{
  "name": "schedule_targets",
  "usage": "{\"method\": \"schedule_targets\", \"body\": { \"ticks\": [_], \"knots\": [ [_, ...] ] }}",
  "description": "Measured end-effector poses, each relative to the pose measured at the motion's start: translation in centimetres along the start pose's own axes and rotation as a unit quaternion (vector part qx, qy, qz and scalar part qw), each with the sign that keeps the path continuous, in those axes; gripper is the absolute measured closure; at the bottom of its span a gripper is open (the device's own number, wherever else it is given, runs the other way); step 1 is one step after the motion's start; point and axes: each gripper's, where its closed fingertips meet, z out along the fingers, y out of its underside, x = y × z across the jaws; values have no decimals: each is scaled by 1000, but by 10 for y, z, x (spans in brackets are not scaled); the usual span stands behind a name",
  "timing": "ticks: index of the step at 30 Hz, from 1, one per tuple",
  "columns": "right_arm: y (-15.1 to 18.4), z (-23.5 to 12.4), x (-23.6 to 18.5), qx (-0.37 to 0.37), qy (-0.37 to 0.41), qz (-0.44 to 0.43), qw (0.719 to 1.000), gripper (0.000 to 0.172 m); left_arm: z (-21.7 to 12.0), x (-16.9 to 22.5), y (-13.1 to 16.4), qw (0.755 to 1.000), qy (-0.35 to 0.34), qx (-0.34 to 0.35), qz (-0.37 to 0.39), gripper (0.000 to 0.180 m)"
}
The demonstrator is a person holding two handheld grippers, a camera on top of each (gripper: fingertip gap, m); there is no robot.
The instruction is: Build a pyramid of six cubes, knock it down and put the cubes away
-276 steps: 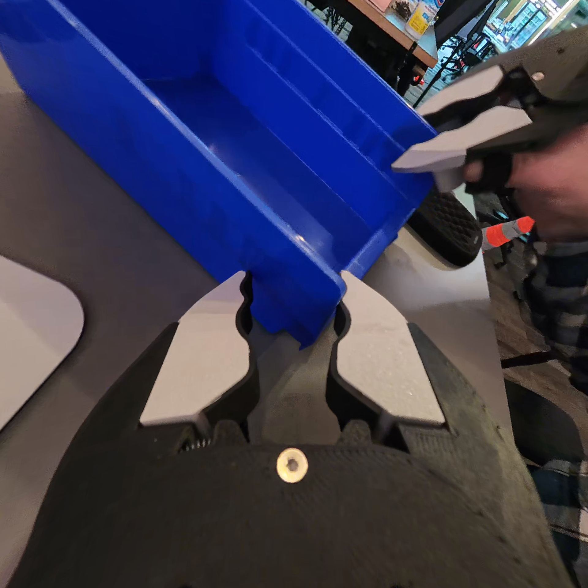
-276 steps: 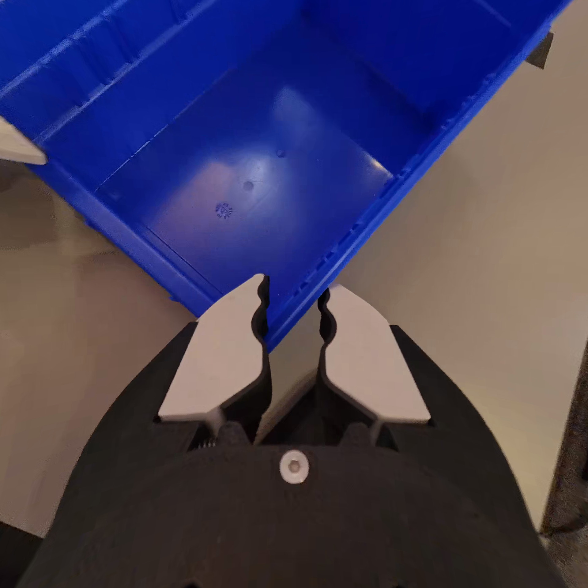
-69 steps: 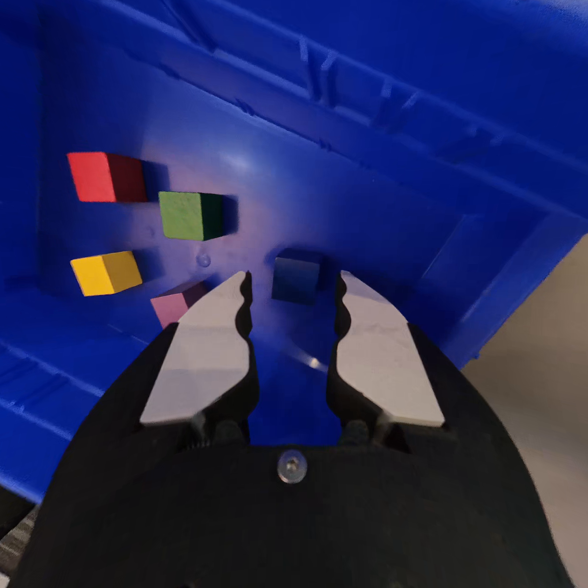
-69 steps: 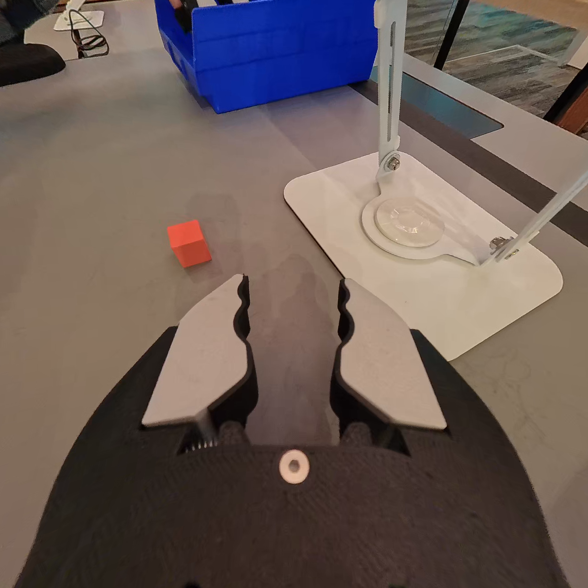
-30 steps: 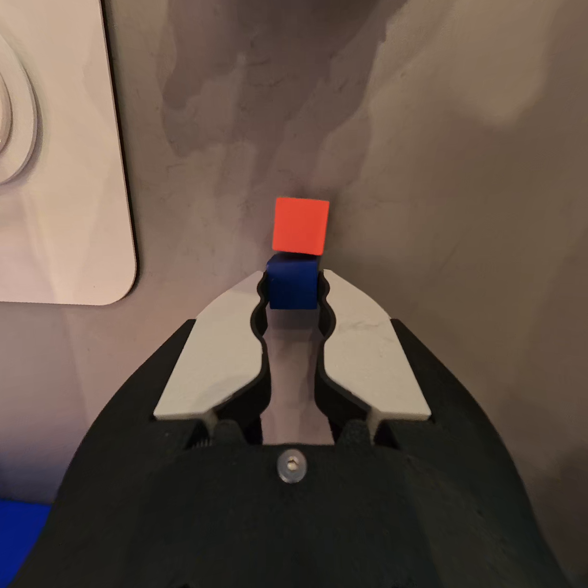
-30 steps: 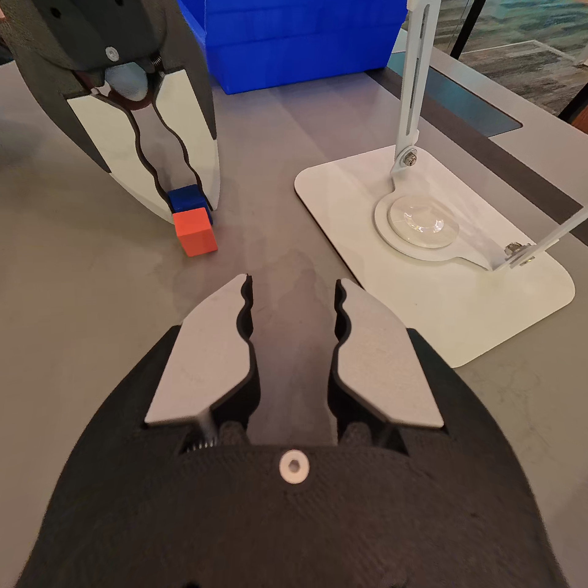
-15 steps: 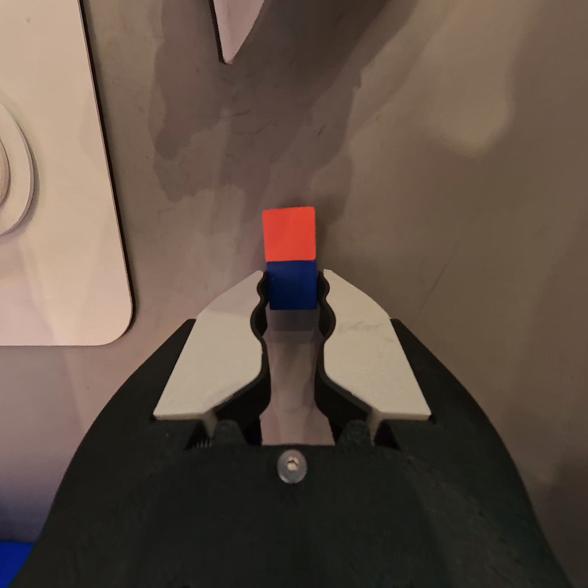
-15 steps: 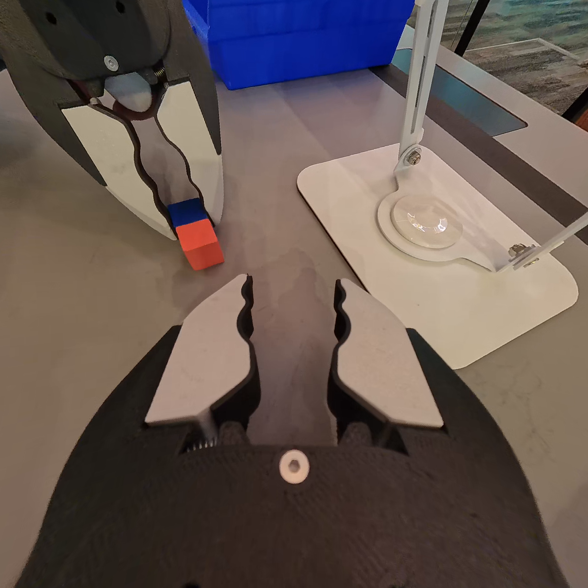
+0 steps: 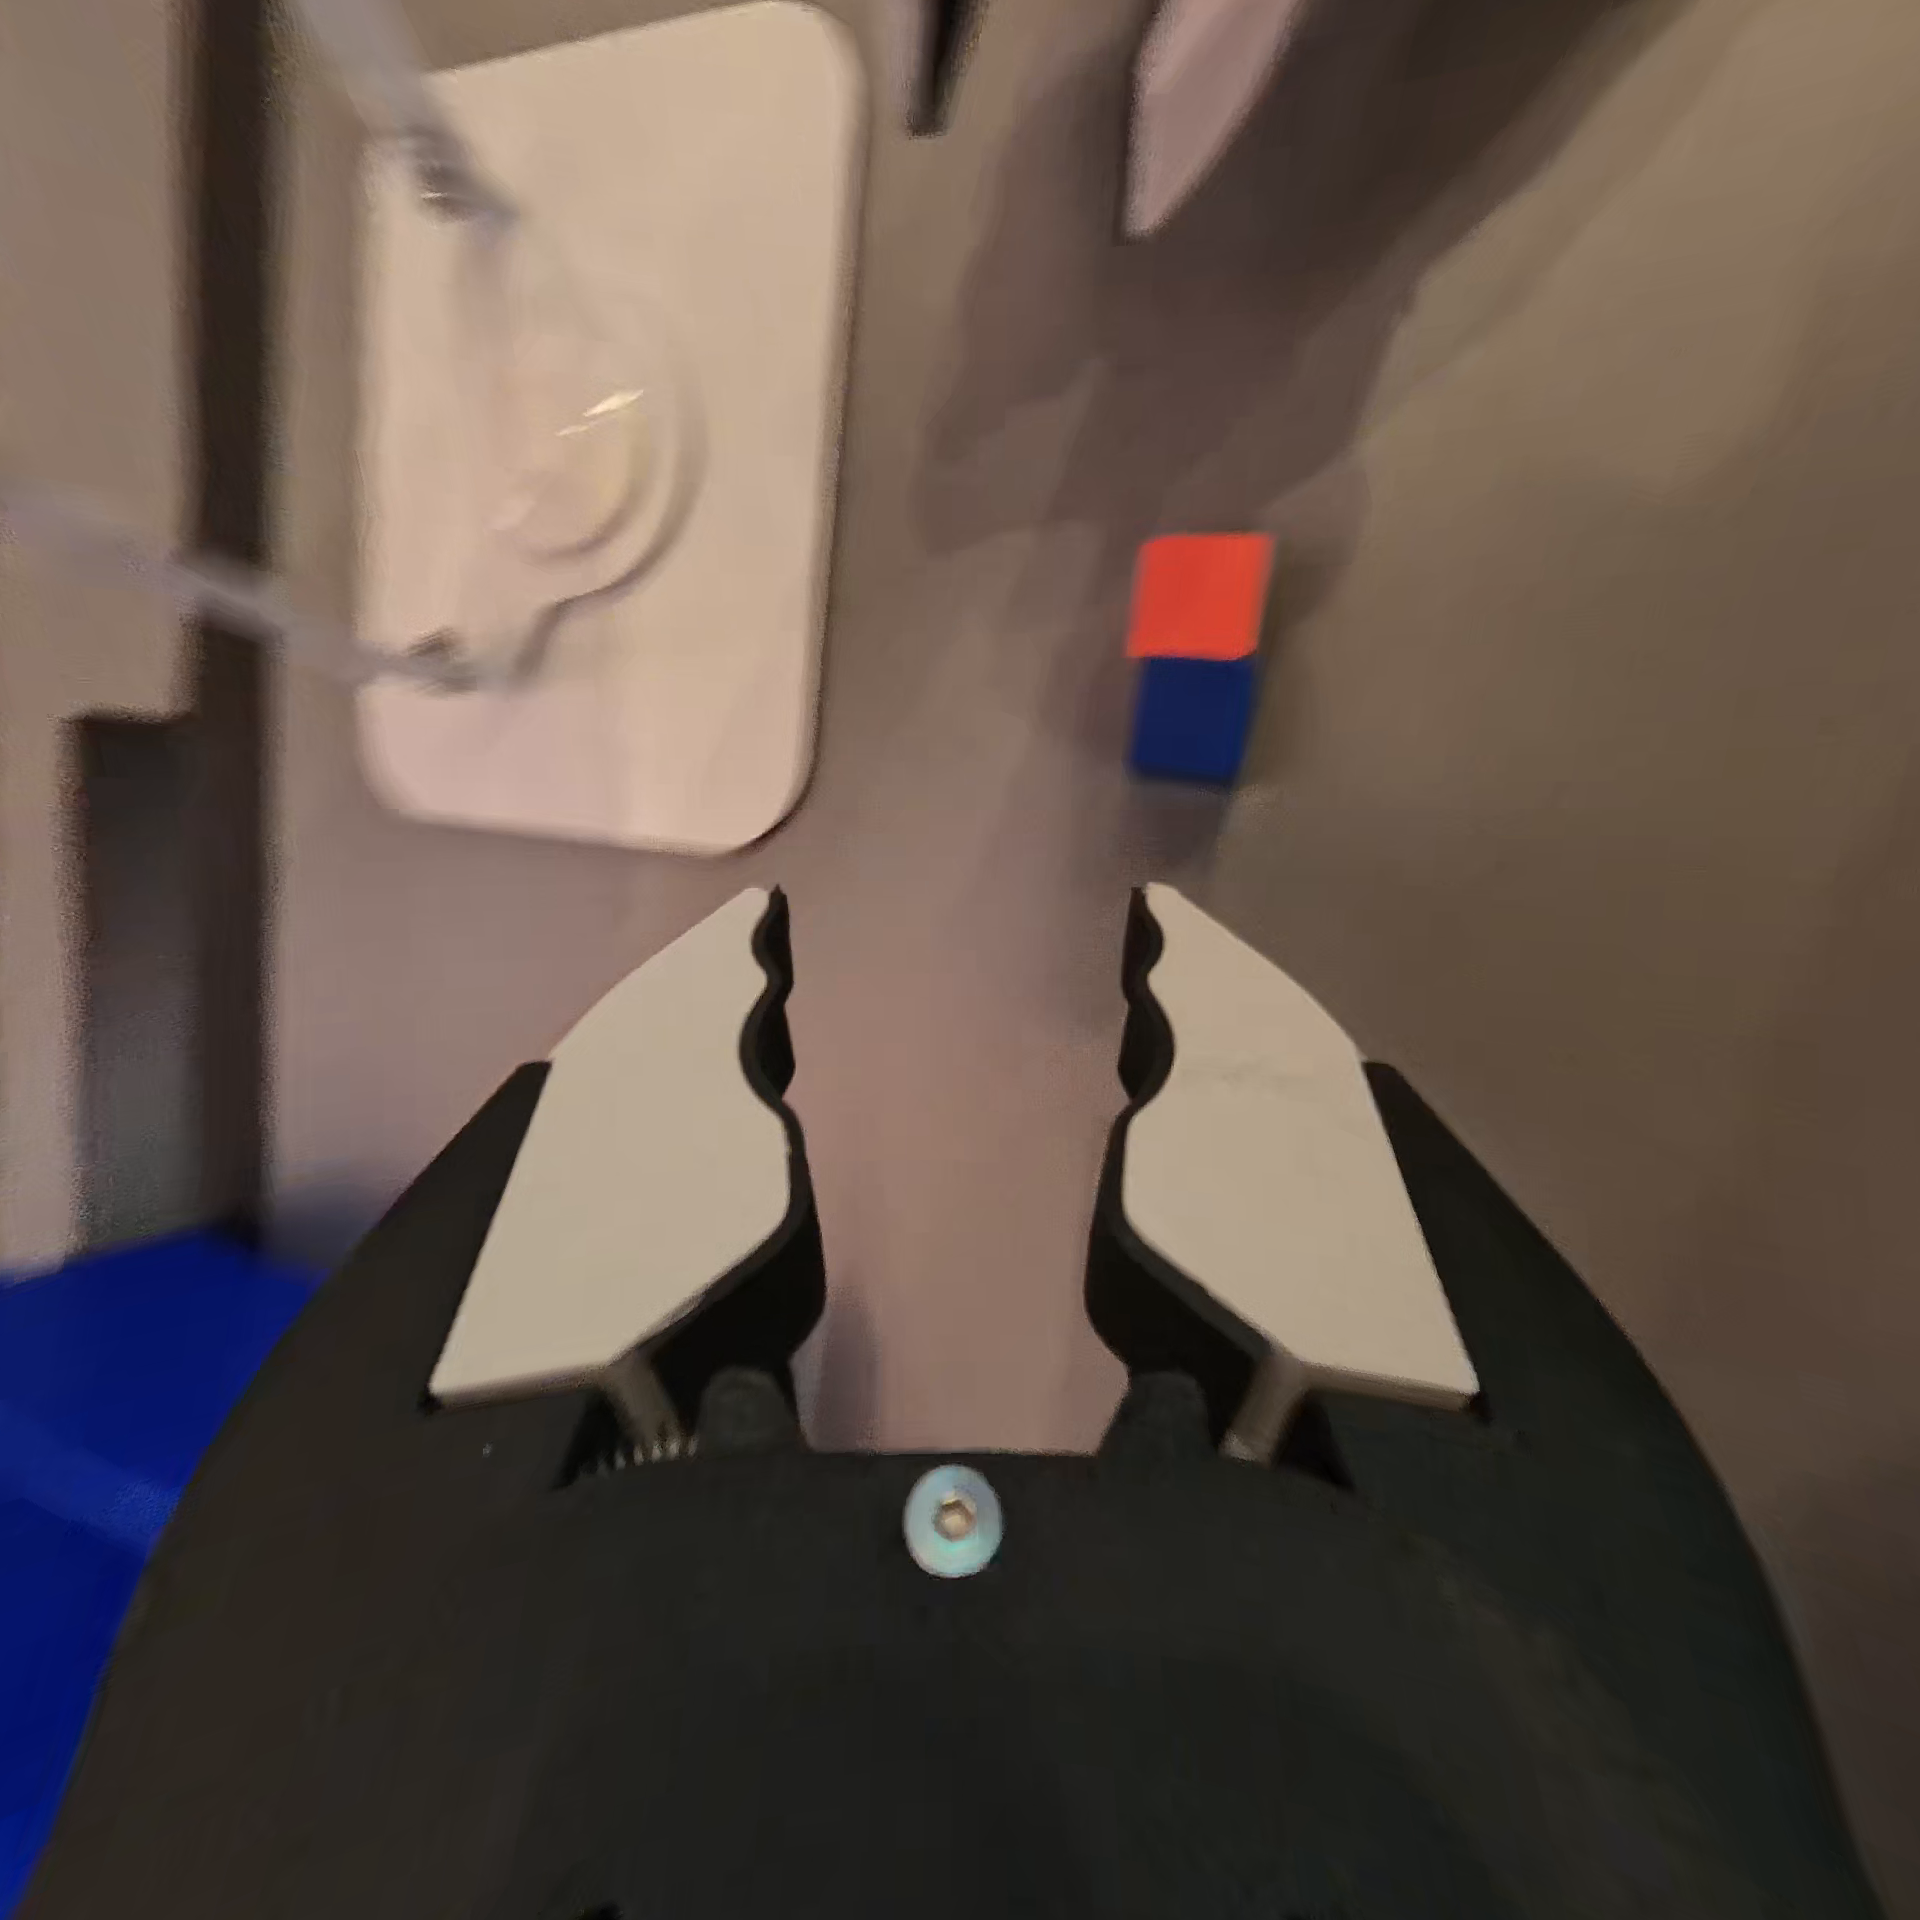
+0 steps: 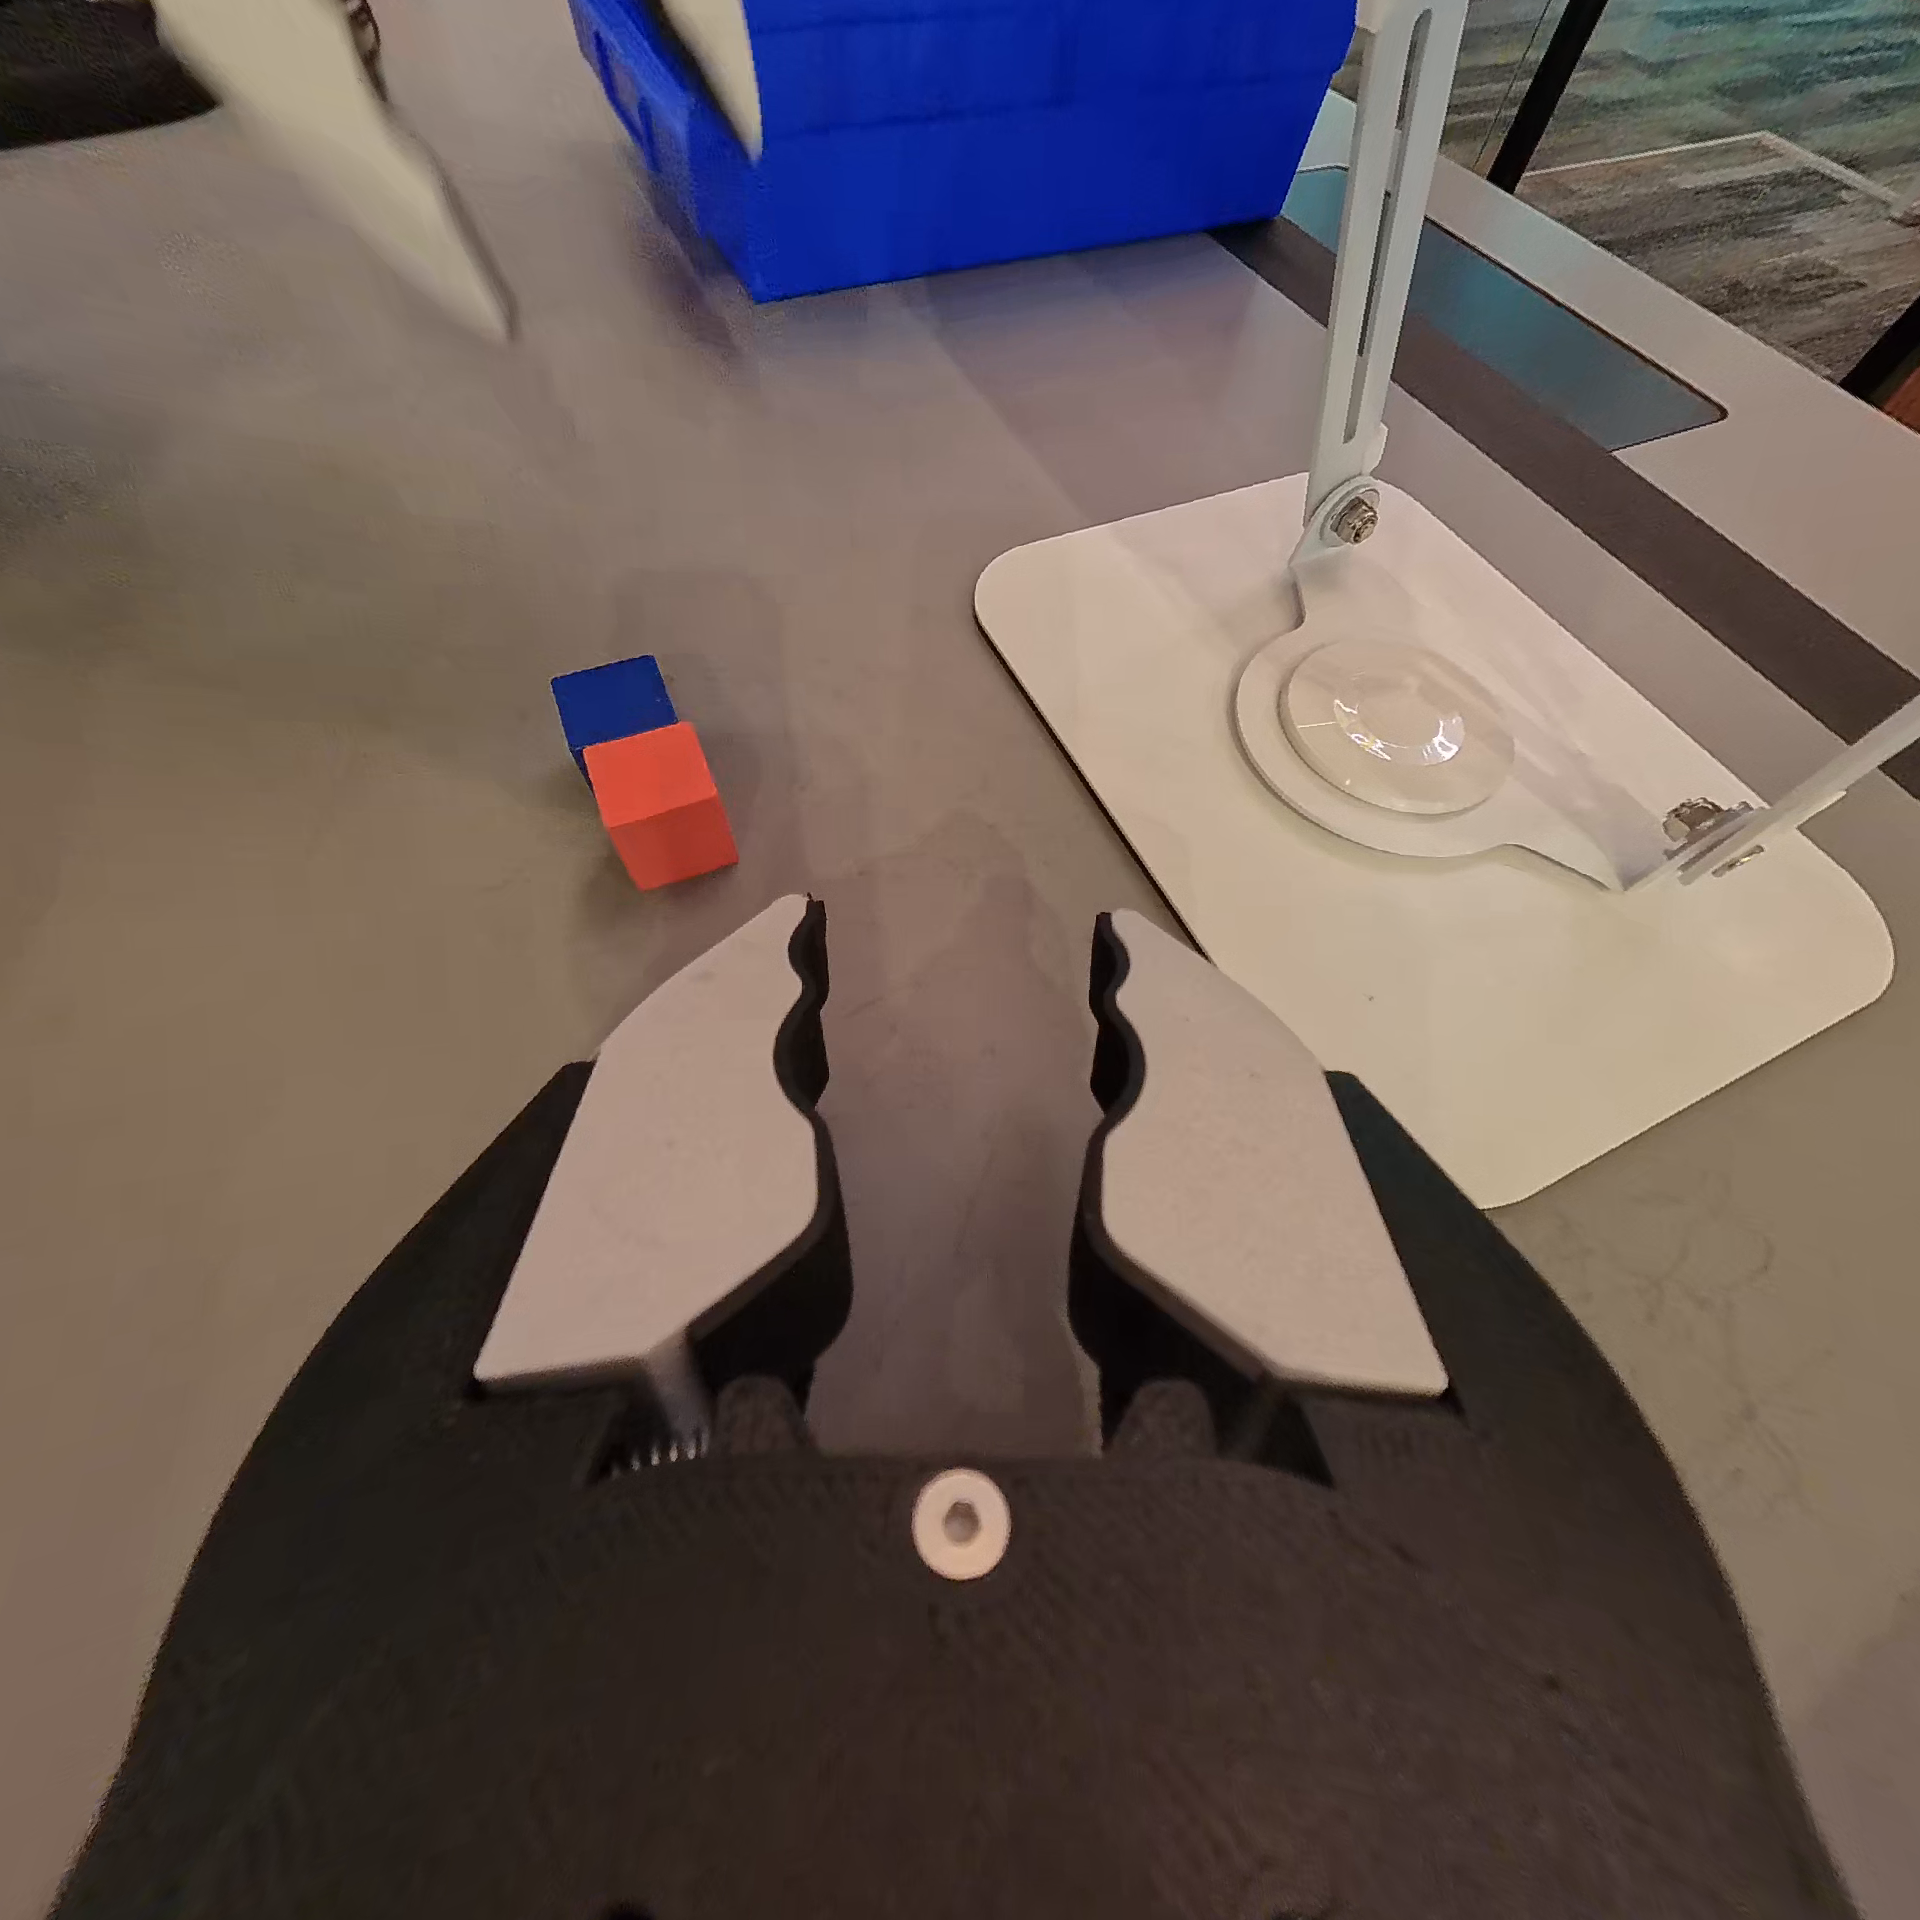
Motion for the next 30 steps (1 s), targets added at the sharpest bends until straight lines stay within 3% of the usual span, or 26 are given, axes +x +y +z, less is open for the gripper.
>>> {"method": "schedule_targets", "body": {
  "ticks": [4,8,19,25,30],
  "knots": [
    [1,1,-1,-4,-5,0,1000,124,-73,-67,44,992,-112,-4,-58,128],
    [1,1,-2,-4,-10,2,1000,126,-100,-123,124,978,-160,-91,-94,125],
    [-1,-2,9,9,-36,59,998,132,-42,-187,258,963,-104,-195,-157,122],
    [0,-1,10,3,-42,66,997,133,-17,-200,288,955,-79,-229,-171,122],
    [0,-1,10,5,-46,70,996,133,-12,-208,300,932,-63,-271,-231,126]
  ]
}}
